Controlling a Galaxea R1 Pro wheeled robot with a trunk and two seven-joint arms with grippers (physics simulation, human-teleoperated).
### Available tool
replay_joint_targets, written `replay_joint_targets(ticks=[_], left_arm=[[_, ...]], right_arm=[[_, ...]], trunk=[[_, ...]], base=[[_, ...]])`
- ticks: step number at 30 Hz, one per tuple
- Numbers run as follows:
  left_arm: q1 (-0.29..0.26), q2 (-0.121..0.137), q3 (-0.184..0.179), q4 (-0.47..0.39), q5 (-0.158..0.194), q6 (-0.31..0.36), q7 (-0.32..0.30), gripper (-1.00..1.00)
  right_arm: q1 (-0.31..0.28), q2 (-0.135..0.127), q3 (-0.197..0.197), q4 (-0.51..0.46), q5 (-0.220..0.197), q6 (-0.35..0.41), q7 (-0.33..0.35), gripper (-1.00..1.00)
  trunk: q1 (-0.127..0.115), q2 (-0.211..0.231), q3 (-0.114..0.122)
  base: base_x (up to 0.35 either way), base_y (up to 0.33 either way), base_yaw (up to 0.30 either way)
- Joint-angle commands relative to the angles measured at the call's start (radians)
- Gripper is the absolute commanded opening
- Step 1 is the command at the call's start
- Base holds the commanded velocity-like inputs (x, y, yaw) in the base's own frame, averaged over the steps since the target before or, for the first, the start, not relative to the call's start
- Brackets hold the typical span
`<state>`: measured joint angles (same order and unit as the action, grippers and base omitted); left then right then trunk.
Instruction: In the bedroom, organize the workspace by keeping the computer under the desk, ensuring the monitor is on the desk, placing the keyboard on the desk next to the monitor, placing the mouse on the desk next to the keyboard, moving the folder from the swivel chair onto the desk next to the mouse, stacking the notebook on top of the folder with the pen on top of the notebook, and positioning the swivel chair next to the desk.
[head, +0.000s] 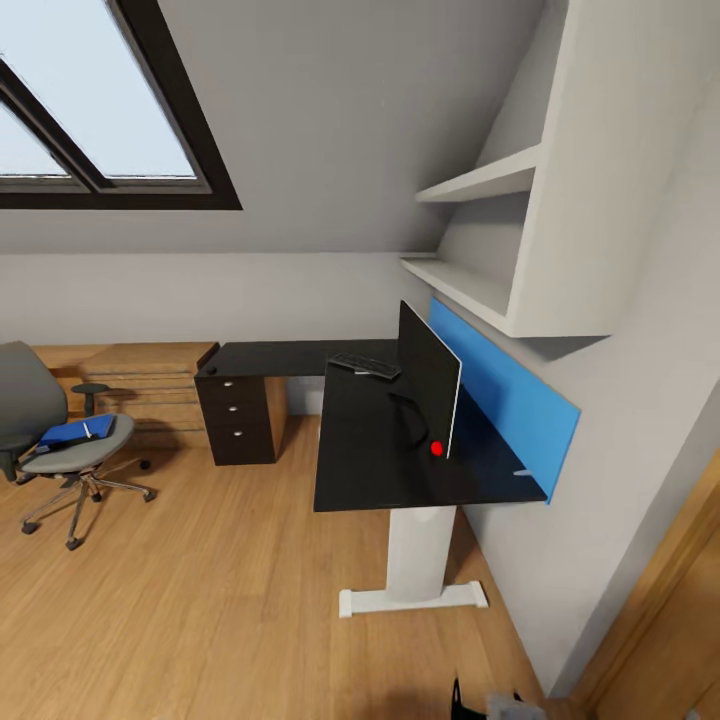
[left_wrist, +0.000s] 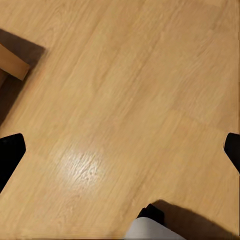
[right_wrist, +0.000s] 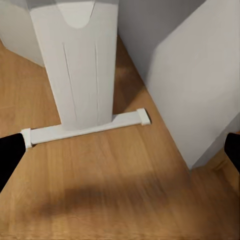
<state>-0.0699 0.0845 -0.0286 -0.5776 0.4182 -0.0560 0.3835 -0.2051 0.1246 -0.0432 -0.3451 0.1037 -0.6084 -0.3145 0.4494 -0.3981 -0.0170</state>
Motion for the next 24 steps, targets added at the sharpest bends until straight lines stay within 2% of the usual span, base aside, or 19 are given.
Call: replay_joint_targets(ticks=[1,3,9,12,14,16,17,19,21,24], left_arm=[[-0.001,-0.002,-0.005,0.020,0.010,-0.019,-0.015,1.00],[-0.001,-0.007,-0.007,0.050,0.009,-0.033,-0.048,1.00],[-0.001,-0.010,-0.007,0.087,0.008,-0.071,-0.072,1.00],[-0.001,-0.013,-0.008,0.122,0.007,-0.142,-0.076,1.00],[-0.001,-0.024,-0.009,0.152,0.006,-0.223,-0.077,1.00],[-0.001,-0.033,-0.009,0.163,0.006,-0.261,-0.078,1.00],[-0.001,-0.051,-0.018,0.174,0.003,-0.293,-0.078,1.00],[-0.001,-0.055,-0.037,0.176,0.001,-0.297,-0.078,1.00],[-0.001,-0.058,-0.075,0.180,0.000,-0.299,-0.077,1.00],[-0.001,-0.058,-0.078,0.181,0.000,-0.299,-0.077,1.00]], right_arm=[[-0.001,-0.004,-0.005,0.024,0.010,-0.007,-0.005,1.00],[-0.001,-0.011,-0.005,0.048,0.007,-0.012,-0.003,1.00],[-0.001,-0.013,-0.005,0.068,0.003,-0.019,-0.001,1.00],[-0.001,-0.011,-0.001,0.085,0.004,-0.020,0.001,1.00],[-0.001,-0.008,0.002,0.092,0.006,-0.021,0.004,1.00],[-0.001,-0.007,0.004,0.097,0.007,-0.022,0.008,1.00],[-0.001,-0.005,0.020,0.102,0.018,-0.023,0.028,1.00],[-0.001,-0.006,0.032,0.102,0.022,-0.024,0.036,1.00],[-0.001,-0.003,0.046,0.135,0.024,-0.023,0.044,1.00],[-0.001,-0.001,0.047,0.153,0.024,-0.023,0.045,1.00]], trunk=[[0.001,-0.002,-0.002],[0.001,-0.002,-0.002],[0.001,-0.002,-0.005],[0.001,-0.002,-0.008],[0.001,-0.002,-0.010],[0.001,-0.002,-0.011],[0.001,-0.002,-0.011],[0.001,-0.002,-0.012],[0.001,-0.002,-0.012],[0.001,-0.002,-0.012]], base=[[0.000,0.000,0.022],[0.000,0.000,0.111],[0.000,0.000,0.205],[0.000,0.000,0.175],[0.000,0.033,0.084],[0.000,0.157,0.038],[0.000,0.278,0.007],[0.000,0.290,0.004],[0.000,0.317,0.033],[0.000,0.329,0.141]])
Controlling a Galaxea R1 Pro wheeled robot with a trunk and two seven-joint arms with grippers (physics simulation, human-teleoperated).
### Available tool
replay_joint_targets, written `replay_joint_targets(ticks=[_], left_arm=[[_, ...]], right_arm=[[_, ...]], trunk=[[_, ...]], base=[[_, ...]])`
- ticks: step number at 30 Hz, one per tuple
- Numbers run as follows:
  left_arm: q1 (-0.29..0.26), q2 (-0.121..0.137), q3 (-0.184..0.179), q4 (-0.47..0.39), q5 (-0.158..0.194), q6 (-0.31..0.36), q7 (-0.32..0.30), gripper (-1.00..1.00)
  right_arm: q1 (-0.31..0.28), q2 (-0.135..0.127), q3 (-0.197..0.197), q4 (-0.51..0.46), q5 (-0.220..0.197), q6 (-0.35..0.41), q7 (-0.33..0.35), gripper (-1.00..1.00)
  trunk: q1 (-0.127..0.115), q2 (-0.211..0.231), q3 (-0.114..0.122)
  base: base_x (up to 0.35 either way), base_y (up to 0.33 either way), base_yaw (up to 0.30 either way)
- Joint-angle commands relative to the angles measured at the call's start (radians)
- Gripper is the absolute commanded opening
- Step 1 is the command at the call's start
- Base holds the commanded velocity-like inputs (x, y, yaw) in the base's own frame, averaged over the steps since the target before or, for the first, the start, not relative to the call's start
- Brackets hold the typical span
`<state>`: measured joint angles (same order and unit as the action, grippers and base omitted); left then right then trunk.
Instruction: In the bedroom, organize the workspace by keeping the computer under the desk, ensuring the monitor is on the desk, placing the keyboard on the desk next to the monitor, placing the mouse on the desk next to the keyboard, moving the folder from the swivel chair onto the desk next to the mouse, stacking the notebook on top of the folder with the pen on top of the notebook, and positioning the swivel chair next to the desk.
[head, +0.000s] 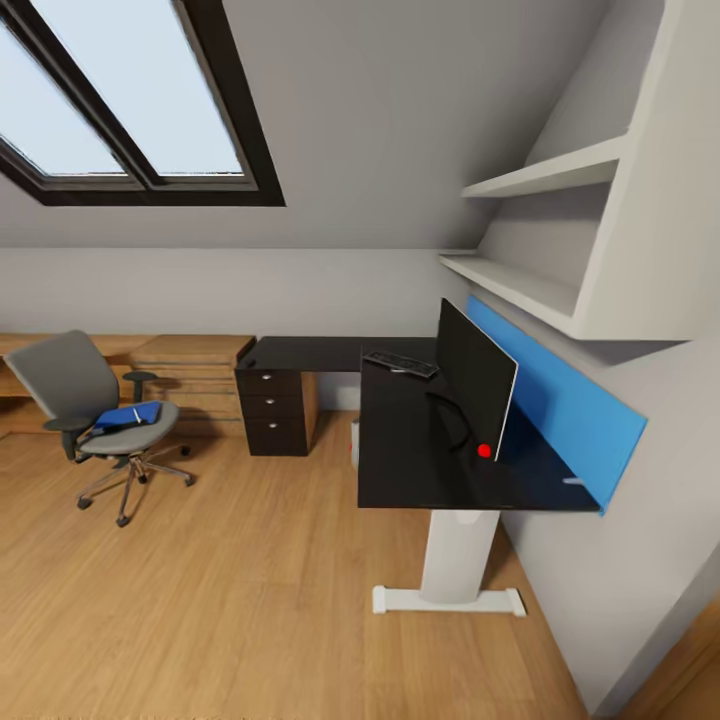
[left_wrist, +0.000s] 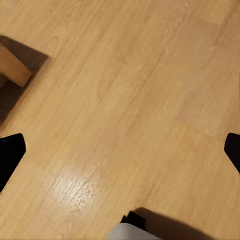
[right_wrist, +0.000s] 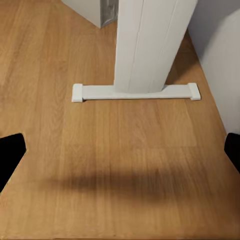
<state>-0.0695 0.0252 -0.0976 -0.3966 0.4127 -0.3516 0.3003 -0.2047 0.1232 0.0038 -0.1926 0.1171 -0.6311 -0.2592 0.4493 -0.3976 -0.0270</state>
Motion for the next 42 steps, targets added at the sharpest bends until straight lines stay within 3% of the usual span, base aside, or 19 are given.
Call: replay_joint_targets(ticks=[1,10,31,42], left_arm=[[-0.001,0.000,-0.010,0.001,0.005,-0.003,0.006,1.00],[-0.001,-0.001,-0.014,0.001,0.005,-0.001,0.006,1.00],[-0.001,-0.001,-0.013,0.002,0.005,0.000,0.006,1.00],[-0.001,-0.001,-0.013,0.025,0.003,0.000,0.006,1.00]], right_arm=[[-0.001,0.001,0.000,0.005,0.010,-0.001,-0.011,1.00],[-0.001,0.002,0.001,0.013,0.010,-0.001,-0.009,1.00],[-0.001,0.000,-0.001,0.015,0.009,0.000,-0.006,1.00],[-0.001,0.001,-0.001,0.015,0.008,-0.001,-0.005,1.00]], trunk=[[0.001,-0.002,-0.002],[0.001,-0.002,-0.002],[0.001,-0.002,-0.002],[0.001,-0.002,0.005]], base=[[0.014,0.330,0.213],[0.109,0.329,0.209],[0.166,0.314,0.010],[0.187,0.305,-0.214]])
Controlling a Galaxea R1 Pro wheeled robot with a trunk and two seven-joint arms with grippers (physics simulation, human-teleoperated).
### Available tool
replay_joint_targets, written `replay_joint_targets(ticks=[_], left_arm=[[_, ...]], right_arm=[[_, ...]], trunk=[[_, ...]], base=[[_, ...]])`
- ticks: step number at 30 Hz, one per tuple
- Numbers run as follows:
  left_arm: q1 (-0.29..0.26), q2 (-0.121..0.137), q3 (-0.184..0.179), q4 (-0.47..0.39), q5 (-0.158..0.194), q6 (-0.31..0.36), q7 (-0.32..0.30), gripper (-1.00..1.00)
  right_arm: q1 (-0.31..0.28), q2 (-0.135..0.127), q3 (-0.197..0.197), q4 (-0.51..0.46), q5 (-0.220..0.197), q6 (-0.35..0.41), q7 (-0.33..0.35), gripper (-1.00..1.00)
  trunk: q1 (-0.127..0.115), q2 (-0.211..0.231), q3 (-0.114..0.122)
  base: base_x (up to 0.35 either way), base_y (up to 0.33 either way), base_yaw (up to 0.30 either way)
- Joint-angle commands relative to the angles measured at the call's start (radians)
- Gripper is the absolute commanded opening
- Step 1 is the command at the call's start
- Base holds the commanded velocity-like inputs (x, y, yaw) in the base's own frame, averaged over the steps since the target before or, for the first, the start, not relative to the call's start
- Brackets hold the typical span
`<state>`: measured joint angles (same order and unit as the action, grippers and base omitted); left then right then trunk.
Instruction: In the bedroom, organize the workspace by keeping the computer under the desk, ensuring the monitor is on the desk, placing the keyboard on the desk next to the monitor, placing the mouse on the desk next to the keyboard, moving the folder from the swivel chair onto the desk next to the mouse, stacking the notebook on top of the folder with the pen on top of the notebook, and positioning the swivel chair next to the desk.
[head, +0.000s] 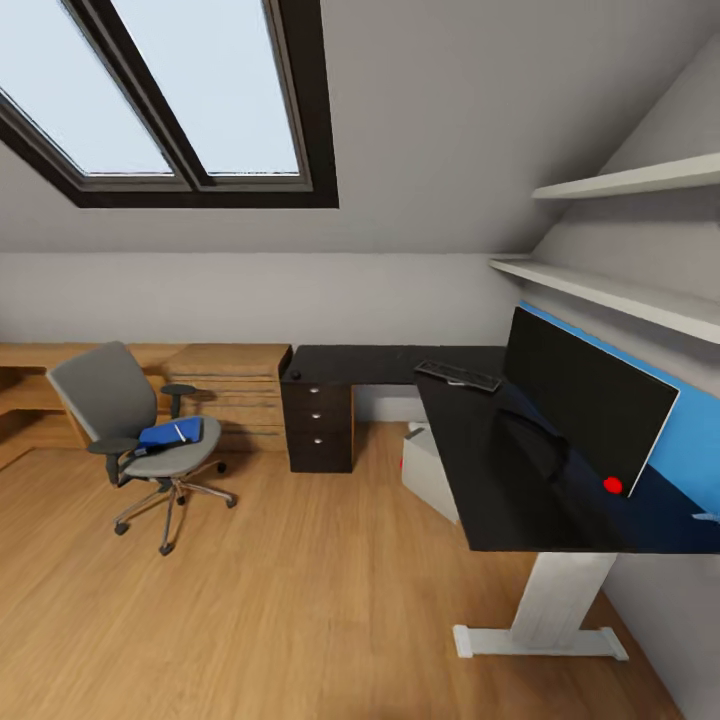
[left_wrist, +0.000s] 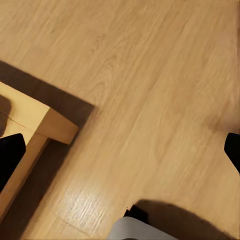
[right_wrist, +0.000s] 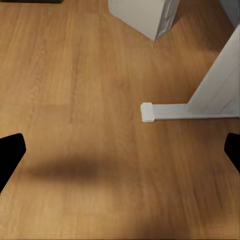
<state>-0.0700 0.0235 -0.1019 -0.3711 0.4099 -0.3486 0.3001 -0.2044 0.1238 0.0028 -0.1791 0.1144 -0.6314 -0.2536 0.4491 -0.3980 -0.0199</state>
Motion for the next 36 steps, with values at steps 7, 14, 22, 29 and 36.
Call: replay_joint_targets(ticks=[7,14,22,29,36], left_arm=[[-0.001,0.001,-0.009,0.000,0.006,-0.003,0.007,1.00],[-0.001,0.001,-0.009,0.000,0.006,-0.003,0.007,1.00],[-0.001,0.001,-0.009,0.000,0.006,-0.003,0.007,1.00],[-0.001,0.001,-0.009,0.000,0.006,-0.003,0.007,1.00],[-0.001,0.001,-0.009,0.001,0.006,-0.003,0.006,1.00]], right_arm=[[-0.001,0.000,0.000,0.001,0.011,-0.001,-0.010,1.00],[-0.001,0.000,0.001,0.001,0.011,-0.001,-0.010,1.00],[-0.001,0.000,0.002,0.001,0.012,-0.001,-0.010,1.00],[-0.001,-0.001,0.002,0.000,0.013,-0.001,-0.010,1.00],[-0.001,-0.001,0.002,0.001,0.013,-0.001,-0.010,1.00]], trunk=[[0.001,-0.002,-0.002],[0.001,-0.002,-0.002],[0.001,-0.002,-0.002],[0.001,-0.002,-0.002],[0.001,-0.002,-0.002]], base=[[0.190,0.303,-0.243],[0.196,0.300,-0.037],[0.200,0.299,-0.003],[0.219,0.283,0.000],[0.295,0.100,0.000]])
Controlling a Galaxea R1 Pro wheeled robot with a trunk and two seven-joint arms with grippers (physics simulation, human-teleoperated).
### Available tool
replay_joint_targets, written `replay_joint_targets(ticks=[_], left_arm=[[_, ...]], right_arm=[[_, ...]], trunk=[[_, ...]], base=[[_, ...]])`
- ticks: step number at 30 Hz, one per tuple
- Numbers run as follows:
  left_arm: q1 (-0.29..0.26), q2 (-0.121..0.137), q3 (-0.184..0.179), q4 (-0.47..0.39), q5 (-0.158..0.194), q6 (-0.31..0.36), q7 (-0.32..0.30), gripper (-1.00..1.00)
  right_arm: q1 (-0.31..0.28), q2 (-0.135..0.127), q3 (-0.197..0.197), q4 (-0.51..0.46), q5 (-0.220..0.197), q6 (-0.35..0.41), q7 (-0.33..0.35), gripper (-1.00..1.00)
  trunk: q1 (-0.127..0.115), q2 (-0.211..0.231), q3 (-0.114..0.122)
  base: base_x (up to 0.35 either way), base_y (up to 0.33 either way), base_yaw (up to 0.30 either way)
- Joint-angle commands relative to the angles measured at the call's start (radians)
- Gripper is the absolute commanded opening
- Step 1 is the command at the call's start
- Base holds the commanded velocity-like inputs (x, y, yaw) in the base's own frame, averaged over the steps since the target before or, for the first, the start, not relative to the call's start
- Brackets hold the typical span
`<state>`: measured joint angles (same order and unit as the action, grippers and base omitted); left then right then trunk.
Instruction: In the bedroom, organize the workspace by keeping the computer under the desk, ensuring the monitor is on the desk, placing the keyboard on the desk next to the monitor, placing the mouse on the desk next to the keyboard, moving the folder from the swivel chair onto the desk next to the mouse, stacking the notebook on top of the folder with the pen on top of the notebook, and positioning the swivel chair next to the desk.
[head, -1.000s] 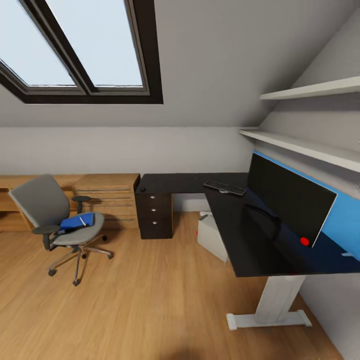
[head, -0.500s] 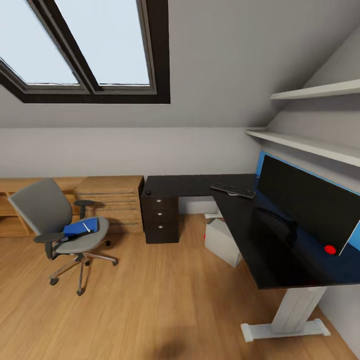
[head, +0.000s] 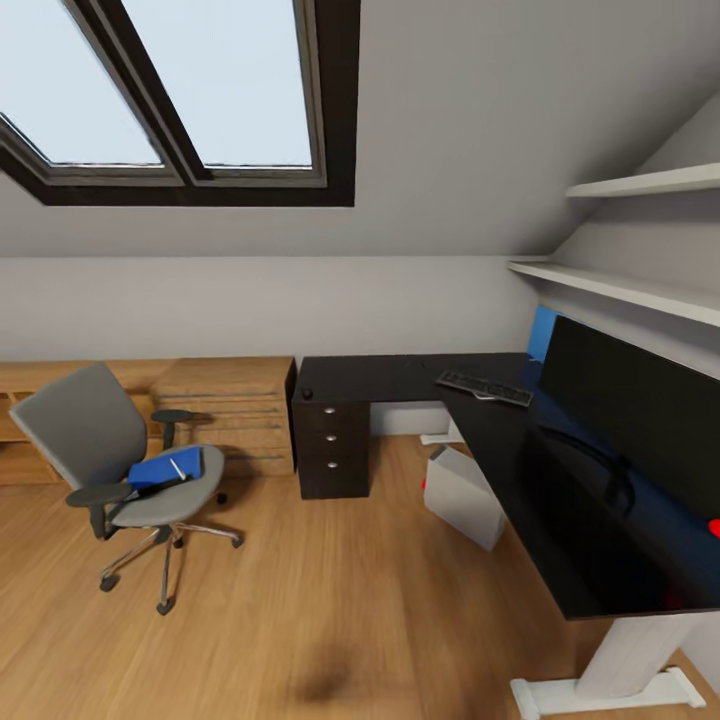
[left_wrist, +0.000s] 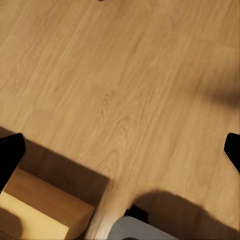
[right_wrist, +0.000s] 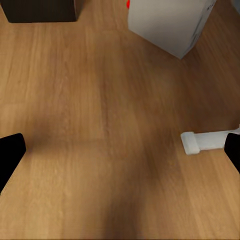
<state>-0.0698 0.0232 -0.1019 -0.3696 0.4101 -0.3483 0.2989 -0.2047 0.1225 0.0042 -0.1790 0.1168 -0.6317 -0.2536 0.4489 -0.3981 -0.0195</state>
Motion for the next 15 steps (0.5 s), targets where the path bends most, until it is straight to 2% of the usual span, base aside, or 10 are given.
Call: replay_joint_targets(ticks=[1,15], left_arm=[[-0.001,0.001,-0.009,0.000,0.006,-0.003,0.007,1.00],[-0.001,0.001,-0.009,0.000,0.006,-0.003,0.007,1.00]], right_arm=[[-0.001,0.000,0.000,0.001,0.011,0.000,-0.010,1.00],[-0.001,0.000,0.000,0.001,0.011,0.000,-0.010,1.00]], trunk=[[0.001,-0.002,-0.002],[0.001,-0.002,-0.002]], base=[[0.324,0.004,0.000],[0.324,0.001,0.000]])
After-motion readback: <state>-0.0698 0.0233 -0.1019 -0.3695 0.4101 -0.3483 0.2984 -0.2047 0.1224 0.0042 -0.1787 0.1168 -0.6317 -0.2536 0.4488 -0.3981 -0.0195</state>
